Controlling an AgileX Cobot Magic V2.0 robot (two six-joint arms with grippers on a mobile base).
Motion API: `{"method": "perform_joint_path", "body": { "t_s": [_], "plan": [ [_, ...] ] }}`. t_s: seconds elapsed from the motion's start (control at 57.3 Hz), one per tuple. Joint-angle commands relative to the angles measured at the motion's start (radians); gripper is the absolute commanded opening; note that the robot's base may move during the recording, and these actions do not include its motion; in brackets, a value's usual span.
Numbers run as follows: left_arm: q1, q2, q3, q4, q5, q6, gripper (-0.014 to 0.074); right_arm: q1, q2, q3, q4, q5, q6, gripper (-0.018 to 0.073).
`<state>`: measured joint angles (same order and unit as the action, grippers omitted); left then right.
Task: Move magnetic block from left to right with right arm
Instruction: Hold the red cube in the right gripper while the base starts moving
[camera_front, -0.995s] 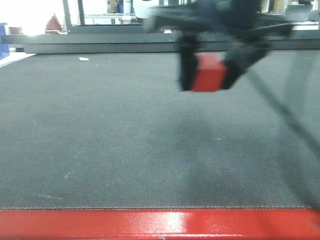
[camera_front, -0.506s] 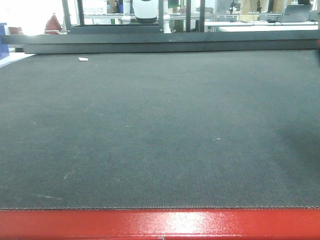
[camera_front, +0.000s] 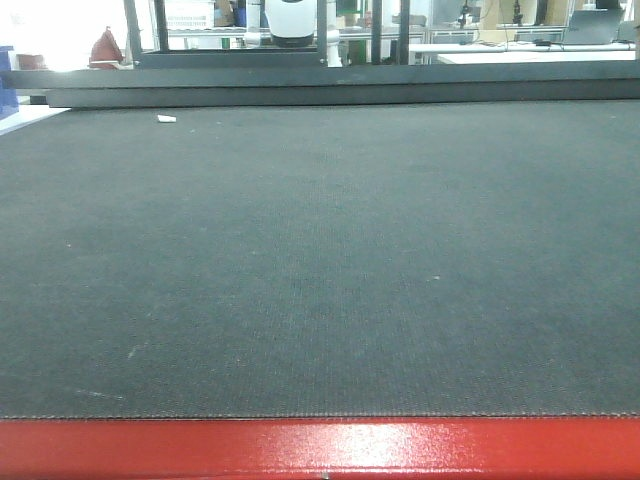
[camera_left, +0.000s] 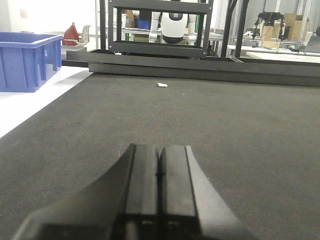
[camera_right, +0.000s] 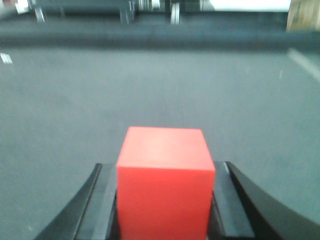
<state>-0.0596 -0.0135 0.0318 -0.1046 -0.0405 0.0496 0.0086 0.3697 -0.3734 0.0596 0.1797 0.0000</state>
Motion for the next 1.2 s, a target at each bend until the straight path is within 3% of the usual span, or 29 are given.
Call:
{"method": "perform_joint_path", "body": {
  "t_s": [0.0,0.21,1.187],
  "plan": [
    [-0.004,-0.011,0.009,-0.005,-0.091,0.002,-0.0126,-0.006,-0.090,-0.027,0.005,-0.039,-0.012,0.0319],
    [-0.004,-0.011,0.009,-0.005,-0.091,0.002,-0.0126,-0.006,-0.194,-0.027,0.005,0.013,-0.012,0.0319],
    [-0.004,-0.011,0.009,-0.005,-0.091,0.002,-0.0126,-0.006,-0.195,-0.027,0.005,0.013,-0.012,0.0319]
  ]
}}
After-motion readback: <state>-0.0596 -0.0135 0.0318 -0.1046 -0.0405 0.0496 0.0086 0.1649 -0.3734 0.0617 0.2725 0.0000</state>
